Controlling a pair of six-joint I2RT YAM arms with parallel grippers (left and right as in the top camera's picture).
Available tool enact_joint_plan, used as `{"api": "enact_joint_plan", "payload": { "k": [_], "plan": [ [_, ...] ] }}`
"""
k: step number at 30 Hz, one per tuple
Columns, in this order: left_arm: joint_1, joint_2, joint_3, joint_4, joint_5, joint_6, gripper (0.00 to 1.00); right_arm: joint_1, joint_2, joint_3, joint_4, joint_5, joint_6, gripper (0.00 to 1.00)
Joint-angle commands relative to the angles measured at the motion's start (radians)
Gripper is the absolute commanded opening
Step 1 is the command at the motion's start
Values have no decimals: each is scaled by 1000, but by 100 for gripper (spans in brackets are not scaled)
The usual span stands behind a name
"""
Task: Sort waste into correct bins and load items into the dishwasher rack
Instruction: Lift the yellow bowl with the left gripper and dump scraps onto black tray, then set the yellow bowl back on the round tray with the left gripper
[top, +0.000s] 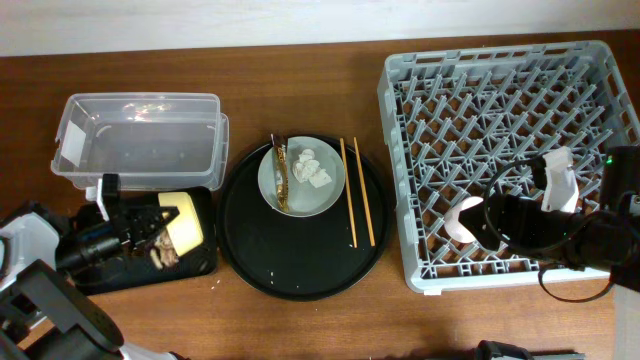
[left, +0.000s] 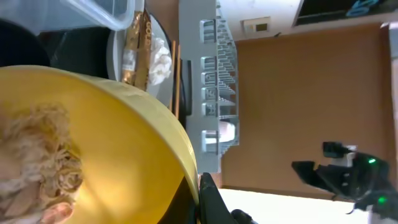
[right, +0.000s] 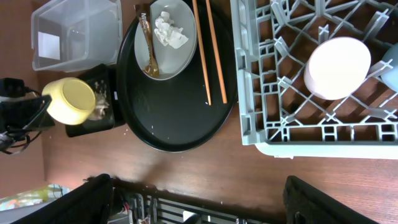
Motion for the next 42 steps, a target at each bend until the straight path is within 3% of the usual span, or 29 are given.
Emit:
{"api": "enact_joint_plan", "payload": {
  "k": [1,2,3,6,7,8,10,11,13,14,15,16,17,18,19,20,21,23,24,25,26,30,32,33,34,35,36,39,42],
  "plan": [
    [2,18,-3,-78,97,147,0,7,-2,6,0,-9,-14,88],
    [4,21,-3,1,82,124,0,7,-2,6,1,-9,-14,88],
    [5,32,-3,26,78,13,0,7,-2,6,3,-10,-14,88],
    [3,41,-3,-58,114,62,0,7,-2,6,-4,-10,-14,88],
    [2,43,-3,-59,114,152,0,7,-2,6,-8,-9,-14,88],
    [2,49,-4,-88,117,109,0,7,-2,6,-7,-10,-14,88],
    [-5,50,-8,-148,171,291,0,7,-2,6,-7,-9,-14,88],
    [-3,62,-8,-97,150,134,0,7,-2,6,-7,-10,-14,88],
    [-7,64,-9,-103,148,206,0,7,-2,6,-16,-9,-15,88],
    [-5,69,-10,-142,145,155,0,7,-2,6,-16,-9,-15,88],
    [-10,66,-9,-187,163,283,0,7,-2,6,-18,-9,-15,88],
    [-10,66,-9,-163,157,302,0,7,-2,6,-18,-9,-15,88],
    [-10,71,-9,-187,155,206,0,7,-2,6,-17,-10,-15,88],
    [-24,60,-9,-240,169,307,0,7,-2,6,-18,-9,-15,88],
    [-25,56,-3,-190,156,343,0,7,-2,6,-17,-10,-15,88],
    [-18,60,-5,-179,157,198,0,7,-2,6,-14,-9,-15,88],
    [-18,56,-2,-176,171,296,0,7,-2,6,-15,-9,-15,88],
    [-5,60,-4,-150,171,153,0,7,-2,6,-18,-9,-15,88],
    [-17,52,-2,-219,177,283,0,7,-2,6,-19,-9,-15,88],
    [-12,52,5,-153,140,275,0,7,-2,6,-17,-10,-14,88],
    [-11,52,-3,-127,131,154,0,7,-2,6,-16,-10,-14,88],
    [-69,24,10,-233,-34,140,0,7,-2,6,-18,-10,-15,88],
    [-105,-61,29,-190,-70,3,0,7,-2,6,-11,-10,-14,89],
    [-129,-114,64,-122,-161,-172,0,7,-2,6,-6,-10,-14,89],
    [-143,-143,84,-93,-220,-262,0,7,-2,6,-6,-10,-14,89],
    [-194,-226,117,-39,-357,-458,0,7,-2,6,-7,-10,-14,89],
    [-252,-293,126,-2,-424,-554,0,7,-2,6,-6,-10,-14,89],
    [-564,-459,126,154,-737,-848,0,7,-2,6,-6,-10,-14,89],
    [-959,-467,102,294,-1165,-1078,0,7,-2,6,-6,-9,-15,89]
  ]
}}
